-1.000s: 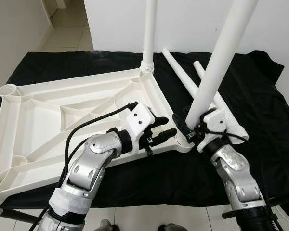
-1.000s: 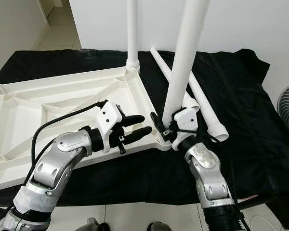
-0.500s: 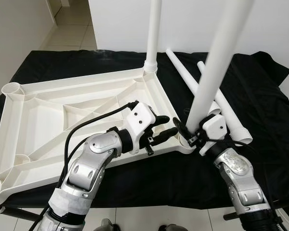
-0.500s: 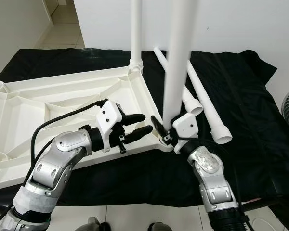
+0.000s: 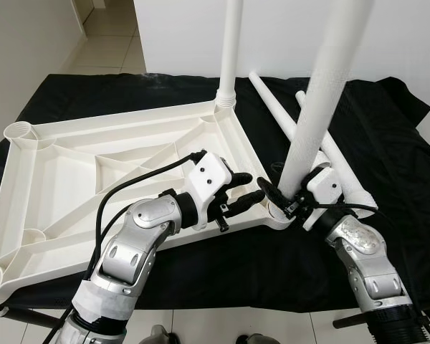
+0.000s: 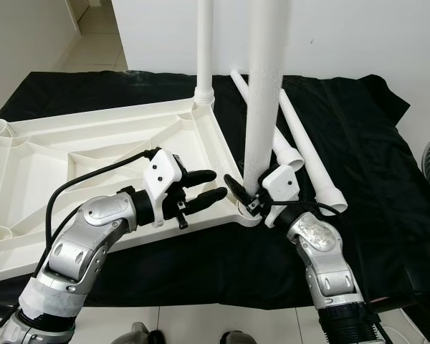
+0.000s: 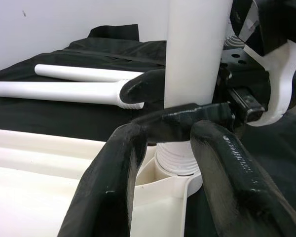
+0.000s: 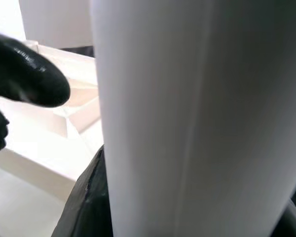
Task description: Building children table
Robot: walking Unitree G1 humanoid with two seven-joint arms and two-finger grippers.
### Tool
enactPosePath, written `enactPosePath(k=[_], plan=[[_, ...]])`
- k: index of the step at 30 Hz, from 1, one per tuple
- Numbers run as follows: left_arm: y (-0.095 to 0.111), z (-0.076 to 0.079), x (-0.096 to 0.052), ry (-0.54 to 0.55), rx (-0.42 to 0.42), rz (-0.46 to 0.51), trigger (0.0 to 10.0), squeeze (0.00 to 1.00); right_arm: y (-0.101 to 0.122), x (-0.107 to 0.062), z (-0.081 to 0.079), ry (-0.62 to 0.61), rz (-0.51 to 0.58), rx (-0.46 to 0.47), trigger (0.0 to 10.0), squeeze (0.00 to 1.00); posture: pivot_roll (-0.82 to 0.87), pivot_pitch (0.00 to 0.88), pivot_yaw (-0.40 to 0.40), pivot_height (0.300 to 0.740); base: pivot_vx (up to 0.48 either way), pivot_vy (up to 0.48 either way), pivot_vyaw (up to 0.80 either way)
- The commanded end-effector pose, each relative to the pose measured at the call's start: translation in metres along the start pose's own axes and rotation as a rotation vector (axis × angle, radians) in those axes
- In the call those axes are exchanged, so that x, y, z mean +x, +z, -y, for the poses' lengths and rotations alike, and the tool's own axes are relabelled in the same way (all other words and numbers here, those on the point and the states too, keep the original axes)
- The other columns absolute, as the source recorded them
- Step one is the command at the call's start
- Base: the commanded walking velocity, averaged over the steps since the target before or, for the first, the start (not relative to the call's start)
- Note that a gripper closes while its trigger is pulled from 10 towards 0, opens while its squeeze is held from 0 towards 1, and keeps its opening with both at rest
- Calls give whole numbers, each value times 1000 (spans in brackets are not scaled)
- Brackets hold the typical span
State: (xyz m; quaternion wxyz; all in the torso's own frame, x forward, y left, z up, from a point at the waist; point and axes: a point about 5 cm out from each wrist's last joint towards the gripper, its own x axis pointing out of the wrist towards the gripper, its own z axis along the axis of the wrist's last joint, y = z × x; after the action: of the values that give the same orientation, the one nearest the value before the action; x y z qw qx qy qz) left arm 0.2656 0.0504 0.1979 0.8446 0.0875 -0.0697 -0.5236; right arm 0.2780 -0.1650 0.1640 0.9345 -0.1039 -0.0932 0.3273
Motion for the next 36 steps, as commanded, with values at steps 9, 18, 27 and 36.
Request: enactPosePath(k=[9,18,27,36], plan=[[2,-5,-3,77,11,-7,10000,0,-31,-5,-3,-64,-118,200,10000,0,-107,113,45,740,0,0,0],[2,-4,-5,83,11,-8,10000,0,-37,-22,-13,-172,-37,185,10000,0,-102,118,41,740,0,0,0],[3,-4,-5,78,15,-10,10000,0,-40,-31,-18,-219,-37,186,10000,0,-104,121,44,740,0,0,0],[4,-4,-4,71,13,-7,10000,0,-46,-17,-10,-220,-179,196,10000,0,-109,119,53,740,0,0,0]])
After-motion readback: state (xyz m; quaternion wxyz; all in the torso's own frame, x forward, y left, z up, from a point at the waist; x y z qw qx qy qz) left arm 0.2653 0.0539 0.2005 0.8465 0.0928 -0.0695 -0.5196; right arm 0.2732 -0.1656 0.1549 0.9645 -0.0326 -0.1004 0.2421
